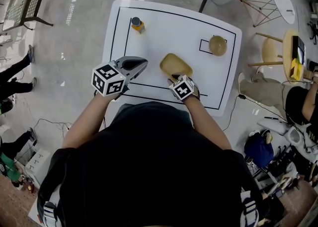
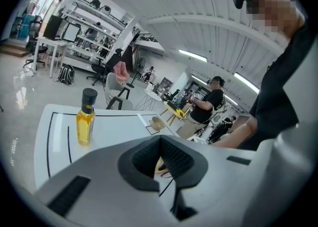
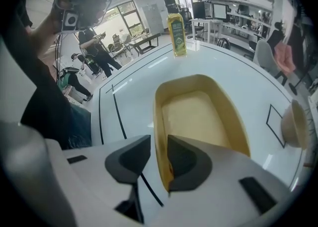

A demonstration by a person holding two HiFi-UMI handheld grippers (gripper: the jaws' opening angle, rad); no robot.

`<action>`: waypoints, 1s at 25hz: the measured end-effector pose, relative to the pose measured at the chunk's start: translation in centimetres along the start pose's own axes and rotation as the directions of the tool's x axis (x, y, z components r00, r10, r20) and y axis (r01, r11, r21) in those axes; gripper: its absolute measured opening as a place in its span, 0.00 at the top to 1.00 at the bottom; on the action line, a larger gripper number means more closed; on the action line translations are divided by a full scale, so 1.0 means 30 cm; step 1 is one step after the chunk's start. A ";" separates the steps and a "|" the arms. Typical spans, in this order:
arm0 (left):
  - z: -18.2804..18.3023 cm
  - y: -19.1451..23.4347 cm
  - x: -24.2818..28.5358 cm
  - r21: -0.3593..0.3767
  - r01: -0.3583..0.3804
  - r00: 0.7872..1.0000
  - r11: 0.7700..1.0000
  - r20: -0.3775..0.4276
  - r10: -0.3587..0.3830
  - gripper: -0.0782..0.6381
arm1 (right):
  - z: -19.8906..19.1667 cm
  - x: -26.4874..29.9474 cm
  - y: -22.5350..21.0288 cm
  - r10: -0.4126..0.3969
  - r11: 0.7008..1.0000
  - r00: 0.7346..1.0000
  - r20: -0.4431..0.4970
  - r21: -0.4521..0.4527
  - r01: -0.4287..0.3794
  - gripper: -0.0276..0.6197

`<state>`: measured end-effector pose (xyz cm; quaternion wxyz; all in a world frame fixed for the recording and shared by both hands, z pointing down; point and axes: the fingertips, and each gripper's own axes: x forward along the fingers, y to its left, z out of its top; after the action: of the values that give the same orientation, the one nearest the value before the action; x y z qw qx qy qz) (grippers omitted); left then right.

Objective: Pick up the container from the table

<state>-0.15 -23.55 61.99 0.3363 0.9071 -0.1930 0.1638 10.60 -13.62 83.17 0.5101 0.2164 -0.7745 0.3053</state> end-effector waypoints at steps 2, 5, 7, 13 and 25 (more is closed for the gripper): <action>-0.002 -0.001 -0.004 -0.001 -0.003 1.000 1.000 0.000 0.003 0.88 | -0.004 -0.003 0.003 0.000 1.000 1.000 -0.007 -0.006 0.000 0.79; -0.004 -0.003 -0.007 -0.002 -0.006 1.000 1.000 -0.001 0.006 0.88 | -0.013 -0.008 -0.001 -0.006 1.000 1.000 -0.013 -0.009 0.006 0.82; -0.005 -0.005 -0.006 -0.001 -0.006 1.000 1.000 -0.001 0.006 0.88 | -0.017 -0.006 -0.005 -0.010 1.000 1.000 -0.016 -0.015 0.010 0.83; -0.004 -0.015 -0.008 0.001 -0.005 1.000 1.000 0.005 0.005 0.88 | -0.013 -0.001 -0.009 -0.022 0.999 0.999 -0.024 -0.041 0.021 0.85; 0.006 -0.051 -0.044 0.026 -0.015 1.000 1.000 0.023 0.015 0.88 | -0.019 -0.017 -0.005 -0.070 0.993 0.997 -0.037 -0.095 0.066 0.89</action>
<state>-0.56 -22.29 60.45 0.3210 0.9118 -0.2015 0.1582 11.26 -13.33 82.89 0.5453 0.2123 -0.7697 0.2553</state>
